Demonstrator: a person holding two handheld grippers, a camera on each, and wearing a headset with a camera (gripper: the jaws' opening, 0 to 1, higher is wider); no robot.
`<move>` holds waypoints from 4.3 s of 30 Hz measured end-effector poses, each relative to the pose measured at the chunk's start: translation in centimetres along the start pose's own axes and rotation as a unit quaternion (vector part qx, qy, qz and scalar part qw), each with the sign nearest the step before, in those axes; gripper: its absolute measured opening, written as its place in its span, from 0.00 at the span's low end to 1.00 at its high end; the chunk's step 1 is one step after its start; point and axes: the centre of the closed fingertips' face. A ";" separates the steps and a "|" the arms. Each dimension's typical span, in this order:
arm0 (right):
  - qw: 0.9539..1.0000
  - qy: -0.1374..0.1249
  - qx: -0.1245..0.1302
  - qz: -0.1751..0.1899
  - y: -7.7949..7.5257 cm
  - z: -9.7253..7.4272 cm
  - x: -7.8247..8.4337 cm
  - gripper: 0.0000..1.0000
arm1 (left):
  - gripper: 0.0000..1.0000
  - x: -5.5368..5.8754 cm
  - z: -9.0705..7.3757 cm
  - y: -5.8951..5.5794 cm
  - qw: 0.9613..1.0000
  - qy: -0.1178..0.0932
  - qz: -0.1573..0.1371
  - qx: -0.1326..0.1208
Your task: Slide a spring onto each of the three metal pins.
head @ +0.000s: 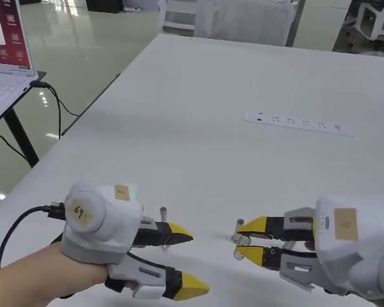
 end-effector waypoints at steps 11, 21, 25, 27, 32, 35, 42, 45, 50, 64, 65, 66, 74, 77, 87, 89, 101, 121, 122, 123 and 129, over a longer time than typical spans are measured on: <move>1.000 0.006 0.018 0.010 -1.0 -0.1 0.5 0.08 | 0.65 1.1 -2.7 2.4 0.998 -0.014 -0.033 -0.046; 0.999 0.004 0.029 0.025 -1.7 -0.3 0.6 0.08 | 0.87 1.2 -4.5 4.8 0.994 -0.032 -0.042 -0.094; 0.999 0.003 0.033 0.026 -2.0 -0.3 0.5 0.08 | 0.92 2.1 -4.8 4.9 0.995 -0.013 -0.028 -0.097; 0.999 0.003 0.038 0.029 -2.2 -0.4 0.4 0.08 | 0.94 2.6 -5.0 5.0 0.995 -0.007 -0.025 -0.100; 0.997 -0.002 0.054 0.046 -3.1 -0.6 0.8 0.08 | 0.95 2.7 -5.7 5.7 0.993 -0.015 -0.036 -0.115; 0.995 0.001 0.079 0.063 -4.4 -1.0 1.3 0.08 | 0.96 2.4 -6.2 6.5 0.990 -0.028 -0.051 -0.132; 0.989 -0.014 0.101 0.105 -6.2 -1.2 1.9 0.08 | 0.97 2.0 -6.6 7.0 0.988 -0.036 -0.061 -0.140; 0.988 -0.018 0.104 0.116 -6.6 -1.1 1.9 0.08 | 0.98 1.6 -6.8 7.1 0.987 -0.039 -0.060 -0.141; 0.987 -0.019 0.107 0.121 -6.9 -0.9 2.0 0.08 | 0.98 1.0 -6.8 7.1 0.988 -0.044 -0.055 -0.141; 0.988 -0.013 0.094 0.124 -6.8 0.4 2.2 0.08 | 0.97 1.1 -7.3 7.6 0.987 -0.043 -0.055 -0.145; 0.988 -0.012 0.093 0.124 -6.8 0.5 2.3 0.08 | 0.97 1.1 -7.4 7.6 0.987 -0.043 -0.055 -0.145; 0.988 -0.011 0.092 0.124 -6.8 0.7 2.3 0.08 | 0.97 1.1 -7.4 7.6 0.987 -0.043 -0.056 -0.146; 0.988 0.005 0.084 0.125 -6.4 1.3 3.3 0.08 | 0.95 0.6 -7.7 8.0 0.985 -0.050 -0.055 -0.155; 0.989 0.009 0.080 0.125 -6.3 1.7 3.6 0.08 | 0.94 0.7 -7.7 8.0 0.985 -0.048 -0.051 -0.158; 0.990 0.040 0.063 0.117 -5.6 3.7 5.4 0.08 | 0.94 0.8 -7.6 7.7 0.986 -0.047 -0.054 -0.153; 0.990 0.048 0.061 0.119 -5.4 4.2 6.0 0.08 | 0.94 0.9 -7.6 7.7 0.986 -0.046 -0.054 -0.153; 0.990 0.036 0.044 0.131 -4.7 5.1 6.2 0.11 | 0.94 0.5 -7.7 7.6 0.984 -0.050 -0.057 -0.159; 0.975 -0.022 0.105 0.193 -6.9 0.0 4.8 0.11 | 0.94 0.4 -7.5 7.4 0.986 -0.045 -0.054 -0.154; 0.973 -0.026 0.110 0.199 -7.1 -0.4 4.8 0.11 | 0.94 0.4 -7.5 7.3 0.986 -0.044 -0.053 -0.153; 0.971 -0.033 0.116 0.208 -7.4 -0.9 4.8 0.11 | 0.94 0.4 -7.4 7.3 0.986 -0.044 -0.052 -0.153; 0.964 -0.043 0.150 0.216 -8.5 -3.2 4.9 0.10 | 0.94 0.1 -7.2 7.1 0.987 -0.045 -0.050 -0.148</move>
Point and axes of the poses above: the centre of the closed fingertips' face, and the gripper's own axes: z roughly forward along the fingers, y roughly to its left, x roughly out of its underside, and after that the axes turned 7 degrees about -x, right-handed
